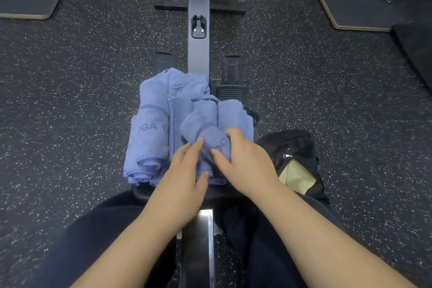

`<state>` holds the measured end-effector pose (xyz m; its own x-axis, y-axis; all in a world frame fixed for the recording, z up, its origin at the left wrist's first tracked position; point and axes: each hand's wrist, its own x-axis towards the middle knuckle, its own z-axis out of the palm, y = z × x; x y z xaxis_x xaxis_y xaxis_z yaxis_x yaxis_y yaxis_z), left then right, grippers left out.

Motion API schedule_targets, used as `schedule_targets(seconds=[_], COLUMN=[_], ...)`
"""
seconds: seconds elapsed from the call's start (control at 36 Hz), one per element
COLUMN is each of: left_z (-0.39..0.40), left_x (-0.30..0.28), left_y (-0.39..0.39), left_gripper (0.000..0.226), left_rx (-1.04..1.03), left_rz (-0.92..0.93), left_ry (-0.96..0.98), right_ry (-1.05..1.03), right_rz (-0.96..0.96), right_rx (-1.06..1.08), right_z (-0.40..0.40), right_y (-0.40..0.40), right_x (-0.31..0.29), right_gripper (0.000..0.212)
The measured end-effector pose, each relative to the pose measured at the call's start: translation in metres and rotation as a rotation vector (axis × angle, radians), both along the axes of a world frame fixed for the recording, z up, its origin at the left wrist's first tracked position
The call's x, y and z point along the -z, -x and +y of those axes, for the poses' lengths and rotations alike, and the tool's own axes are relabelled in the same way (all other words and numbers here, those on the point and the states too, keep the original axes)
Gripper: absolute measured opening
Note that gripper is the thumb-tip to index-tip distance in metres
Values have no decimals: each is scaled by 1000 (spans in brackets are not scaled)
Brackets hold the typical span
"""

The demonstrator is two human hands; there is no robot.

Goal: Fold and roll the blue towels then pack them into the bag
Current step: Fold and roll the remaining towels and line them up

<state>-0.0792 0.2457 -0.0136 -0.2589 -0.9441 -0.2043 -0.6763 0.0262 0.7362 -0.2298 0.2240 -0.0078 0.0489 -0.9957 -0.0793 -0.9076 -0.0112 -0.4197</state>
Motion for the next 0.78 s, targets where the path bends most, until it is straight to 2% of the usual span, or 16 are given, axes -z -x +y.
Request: schedule_targets(seconds=[0.14, 0.31, 0.47, 0.58, 0.78], left_z=[-3, -1, 6, 16, 36], left_x=[1, -5, -11, -24, -22], left_y=[5, 9, 4, 1, -16], left_gripper=[62, 60, 70, 80, 93], left_rx=[-45, -107, -148, -189, -170], left_rz=[141, 349, 512, 632, 668], left_ry=[-106, -86, -39, -50, -53], right_ry=[-95, -149, -138, -134, -178], right_rz=[-138, -402, -456, -511, -547], right_rx=[80, 128, 73, 45, 39], right_z=[3, 14, 29, 45, 70], right_y=[-1, -5, -11, -16, -23], right_x=[-3, -6, -19, -26, -28], right_gripper=[43, 50, 58, 55, 53])
